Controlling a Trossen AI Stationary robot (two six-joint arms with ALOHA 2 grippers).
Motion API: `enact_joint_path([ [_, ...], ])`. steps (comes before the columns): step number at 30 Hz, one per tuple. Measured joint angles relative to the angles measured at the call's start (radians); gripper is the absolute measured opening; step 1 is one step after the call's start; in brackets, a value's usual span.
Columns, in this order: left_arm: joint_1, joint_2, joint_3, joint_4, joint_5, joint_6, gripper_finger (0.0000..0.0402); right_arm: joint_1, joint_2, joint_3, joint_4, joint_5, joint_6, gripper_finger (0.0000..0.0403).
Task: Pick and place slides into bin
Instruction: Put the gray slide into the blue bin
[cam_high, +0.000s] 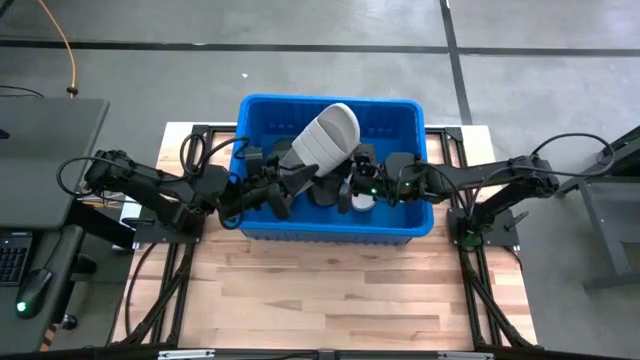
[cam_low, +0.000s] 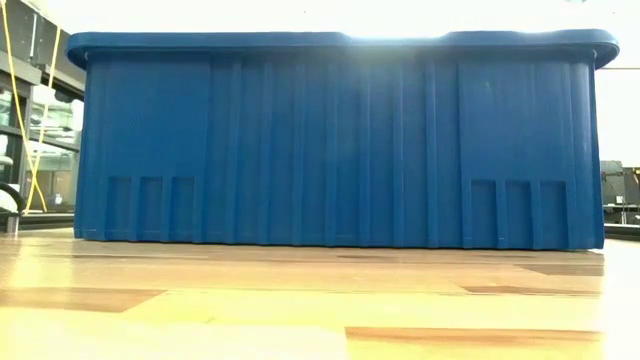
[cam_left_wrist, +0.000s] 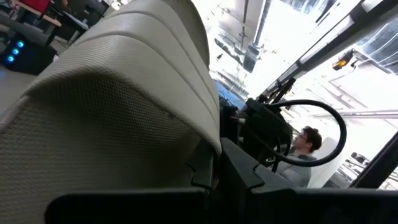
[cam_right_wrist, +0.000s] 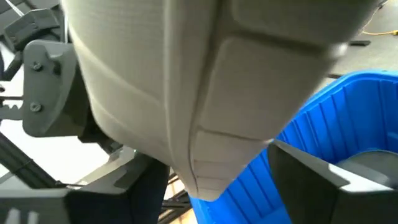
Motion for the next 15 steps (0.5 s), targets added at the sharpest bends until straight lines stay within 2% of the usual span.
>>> enact_joint_path([
  [3,0.0,0.0,0.0,-0.006,0.0,0.002,0.0,0.0,0.005,0.0,0.004,0.002,0.004,0.0225],
  [5,0.0,0.0,0.0,-0.008,0.003,0.004,0.0,-0.001,0.013,0.0,0.018,-0.006,0.009,0.0188],
  [10,0.0,-0.001,0.0,-0.012,-0.012,0.011,0.0,-0.02,0.025,0.0,0.044,-0.09,0.029,0.0042],
  [15,0.0,-0.001,-0.001,-0.028,0.001,0.067,0.0001,-0.039,0.003,0.002,-0.036,-0.136,0.074,0.0032],
])
